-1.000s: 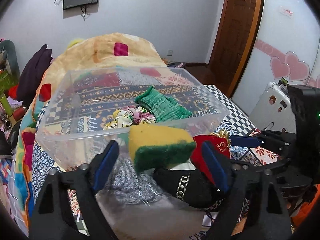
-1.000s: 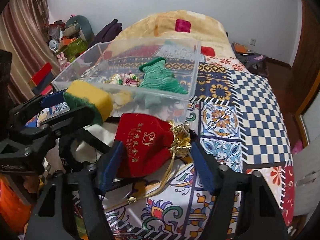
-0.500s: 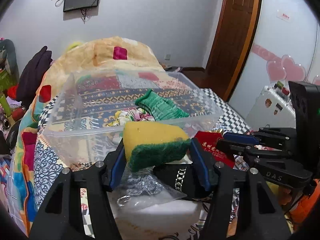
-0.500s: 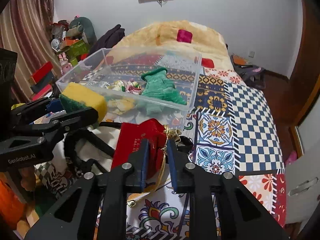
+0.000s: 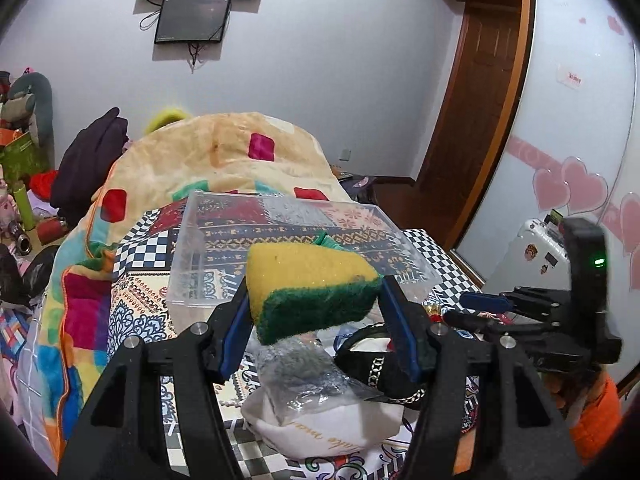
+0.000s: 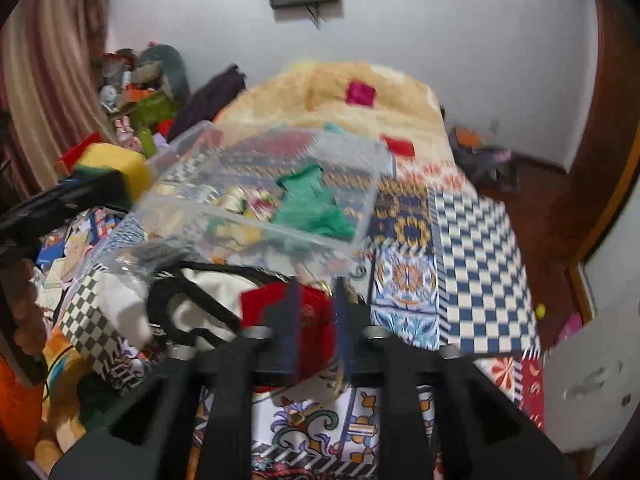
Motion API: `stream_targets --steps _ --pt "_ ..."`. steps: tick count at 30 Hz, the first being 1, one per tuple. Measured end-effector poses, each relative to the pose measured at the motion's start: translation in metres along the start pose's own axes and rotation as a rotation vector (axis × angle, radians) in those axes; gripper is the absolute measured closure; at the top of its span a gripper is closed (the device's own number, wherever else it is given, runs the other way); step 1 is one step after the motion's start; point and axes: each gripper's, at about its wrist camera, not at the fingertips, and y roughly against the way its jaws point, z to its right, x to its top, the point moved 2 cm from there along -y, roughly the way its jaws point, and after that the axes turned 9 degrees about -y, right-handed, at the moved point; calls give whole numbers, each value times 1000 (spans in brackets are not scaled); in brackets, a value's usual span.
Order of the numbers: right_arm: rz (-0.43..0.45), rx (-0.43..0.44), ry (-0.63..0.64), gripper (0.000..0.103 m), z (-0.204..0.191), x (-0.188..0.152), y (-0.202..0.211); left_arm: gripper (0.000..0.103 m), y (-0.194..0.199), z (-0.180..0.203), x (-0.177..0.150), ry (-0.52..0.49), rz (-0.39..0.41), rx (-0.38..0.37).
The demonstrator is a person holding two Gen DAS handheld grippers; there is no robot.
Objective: Organize soft objects
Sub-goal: 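Lift the sponge and red pouch and carry both over the clear box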
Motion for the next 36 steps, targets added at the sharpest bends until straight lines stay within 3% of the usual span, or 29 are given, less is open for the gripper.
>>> stream_targets --steps 3,5,7,8,12,18,27,36 --pt "-27 -39 7 47 5 -4 -17 42 -2 -1 -2 4 -7 2" --pt "-68 -10 -9 47 9 -8 -30 42 -4 0 -4 5 -14 2" --pt "-86 16 -12 57 9 -9 -34 42 -7 1 -6 3 -20 2" --pt "-91 20 -8 67 9 -10 -35 42 -7 2 -6 1 -22 3" --pt "-73 23 4 79 7 -12 -27 42 -6 2 -7 -5 -18 11" --pt "-10 37 31 83 1 -7 1 42 2 -8 -2 10 9 33" --pt "147 65 47 83 -16 31 45 42 2 -32 16 42 32 68" --pt "280 64 -1 83 -28 83 45 42 -23 -46 32 20 -3 112"
